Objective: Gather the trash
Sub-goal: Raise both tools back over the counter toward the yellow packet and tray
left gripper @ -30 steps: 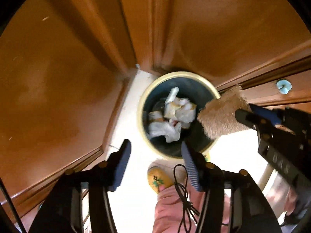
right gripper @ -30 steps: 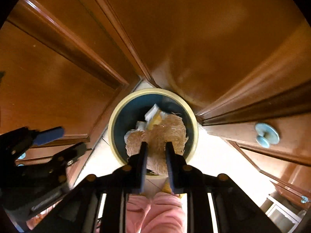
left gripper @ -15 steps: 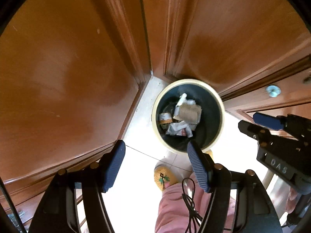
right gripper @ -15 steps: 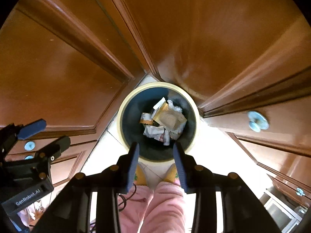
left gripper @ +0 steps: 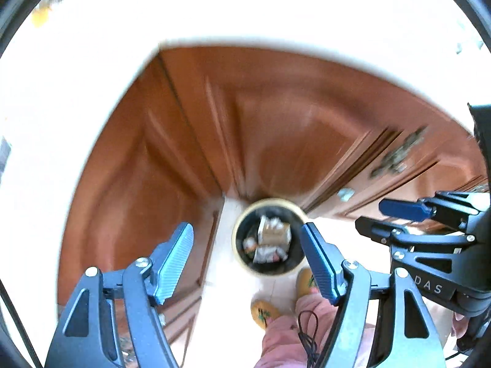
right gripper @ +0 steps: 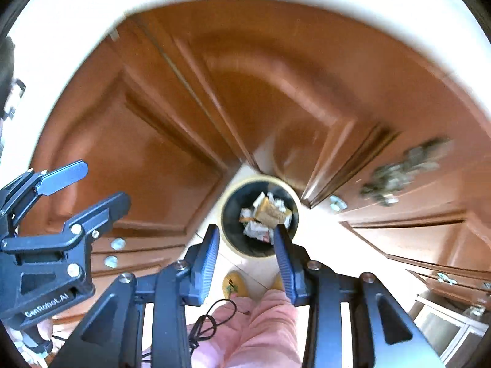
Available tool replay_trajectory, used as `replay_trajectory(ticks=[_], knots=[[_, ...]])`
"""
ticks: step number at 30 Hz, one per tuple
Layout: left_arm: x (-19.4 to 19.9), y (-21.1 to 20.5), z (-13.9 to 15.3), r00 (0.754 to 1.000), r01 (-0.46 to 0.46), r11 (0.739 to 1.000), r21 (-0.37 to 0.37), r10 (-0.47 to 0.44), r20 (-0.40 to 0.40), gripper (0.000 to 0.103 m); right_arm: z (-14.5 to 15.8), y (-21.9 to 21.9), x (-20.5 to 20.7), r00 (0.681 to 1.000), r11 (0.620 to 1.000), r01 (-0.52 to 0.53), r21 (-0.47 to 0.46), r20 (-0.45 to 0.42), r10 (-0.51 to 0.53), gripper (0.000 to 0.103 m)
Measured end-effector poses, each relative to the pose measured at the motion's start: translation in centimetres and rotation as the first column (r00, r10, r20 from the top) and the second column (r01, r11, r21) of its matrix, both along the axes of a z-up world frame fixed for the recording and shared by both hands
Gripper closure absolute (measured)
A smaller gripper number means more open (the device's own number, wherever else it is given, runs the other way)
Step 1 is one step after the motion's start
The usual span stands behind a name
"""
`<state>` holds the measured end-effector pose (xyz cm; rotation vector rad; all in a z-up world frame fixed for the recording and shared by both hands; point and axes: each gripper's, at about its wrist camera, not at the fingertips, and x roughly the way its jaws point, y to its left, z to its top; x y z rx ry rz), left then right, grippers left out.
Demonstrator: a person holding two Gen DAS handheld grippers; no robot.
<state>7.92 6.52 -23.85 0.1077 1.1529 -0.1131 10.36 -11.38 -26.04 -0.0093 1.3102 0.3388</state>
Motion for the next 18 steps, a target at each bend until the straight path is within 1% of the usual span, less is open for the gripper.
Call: replay_trajectory(ticks=[3,5,8,10,12,14,16,18], knots=[[0.5,-0.4,4.2,0.996,0.040,0.999,-0.002,-0.039,0.082,0.029,4.3,-0.7,-0.2,0.998,1.000,0.022,0.017,0.066,-0.023,0.066],[0.8,-0.8,7.4,0.987,0.063,0.998,0.004,-0.063,0.151,0.027,7.2,-1.2,-0.2,0.992,0.999,0.039,0.031,0.120,-0.042,0.066],[1.3,-1.3,11.8,0.958,0.089,0.996,0.019,-0.091,0.270,0.023,11.7,-2.3,0.0,0.974,0.993,0.083,0.079,0.205,-0.097,0.066],[1.5,-1.6,14.5,0.931,0.098,0.994,0.036,-0.105,0.351,0.020,14.5,-3.1,0.3,0.958,0.988,0.112,0.104,0.255,-0.135,0.066],[1.7,-1.7,16.6,0.902,0.100,0.994,0.054,-0.113,0.418,0.014,16.7,-4.0,0.9,0.943,0.979,0.146,0.146,0.280,-0.182,0.066],[1.9,-1.6,19.3,0.864,0.095,0.992,0.081,-0.123,0.488,0.012,18.7,-5.1,1.8,0.931,0.961,0.186,0.205,0.276,-0.239,0.066],[2.2,-1.6,21.6,0.831,0.088,0.990,0.108,-0.132,0.541,0.010,20.6,-6.2,2.9,0.918,0.940,0.225,0.258,0.268,-0.293,0.066],[3.0,-1.7,23.2,0.795,0.056,0.988,0.146,-0.133,0.592,0.008,21.7,-7.0,4.3,0.905,0.920,0.258,0.295,0.259,-0.337,0.066]])
